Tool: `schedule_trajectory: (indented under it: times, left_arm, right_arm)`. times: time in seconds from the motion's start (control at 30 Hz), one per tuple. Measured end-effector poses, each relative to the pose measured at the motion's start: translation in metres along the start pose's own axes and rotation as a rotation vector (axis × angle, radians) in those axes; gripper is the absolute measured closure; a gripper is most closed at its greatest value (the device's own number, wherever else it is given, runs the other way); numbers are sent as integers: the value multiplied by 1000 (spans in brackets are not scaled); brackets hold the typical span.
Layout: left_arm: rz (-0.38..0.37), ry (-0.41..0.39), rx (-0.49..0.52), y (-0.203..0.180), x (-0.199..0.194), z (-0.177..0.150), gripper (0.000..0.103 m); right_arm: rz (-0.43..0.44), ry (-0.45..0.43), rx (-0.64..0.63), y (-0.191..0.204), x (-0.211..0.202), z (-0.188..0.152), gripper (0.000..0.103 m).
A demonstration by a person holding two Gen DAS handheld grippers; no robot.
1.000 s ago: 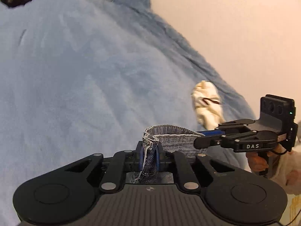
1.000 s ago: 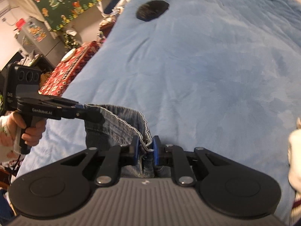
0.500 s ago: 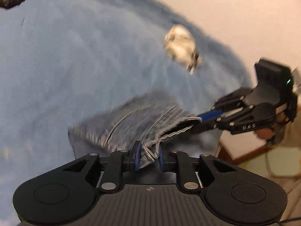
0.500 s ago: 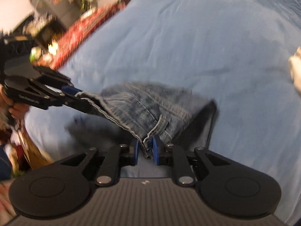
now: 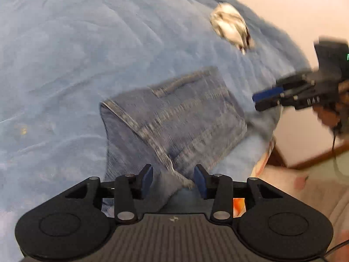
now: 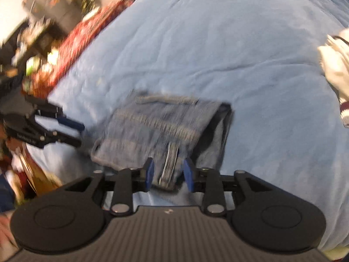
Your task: Fold clothes
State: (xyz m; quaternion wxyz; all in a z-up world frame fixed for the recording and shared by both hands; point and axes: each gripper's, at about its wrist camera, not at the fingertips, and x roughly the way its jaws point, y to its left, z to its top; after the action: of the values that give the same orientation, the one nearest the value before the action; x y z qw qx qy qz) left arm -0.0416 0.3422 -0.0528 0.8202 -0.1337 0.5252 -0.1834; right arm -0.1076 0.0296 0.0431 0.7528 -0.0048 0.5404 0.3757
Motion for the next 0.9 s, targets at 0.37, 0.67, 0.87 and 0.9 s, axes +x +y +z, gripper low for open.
schedule_trajectory:
  times: [0.37, 0.67, 0.87, 0.9]
  left_arm:
    - [-106, -79, -479, 94, 57, 48, 65]
    - [-169, 0, -558, 122, 97, 59, 72]
    - [-179, 12, -593, 128, 105, 60, 79]
    - [-176, 10, -592, 128, 105, 60, 82]
  right_arm:
    - [63, -29, 401, -64, 65, 33, 60]
    - [129, -40, 514, -77, 102, 39, 60]
    - [163, -63, 591, -80, 128, 43, 60]
    - [168, -67, 604, -81, 132, 44, 60]
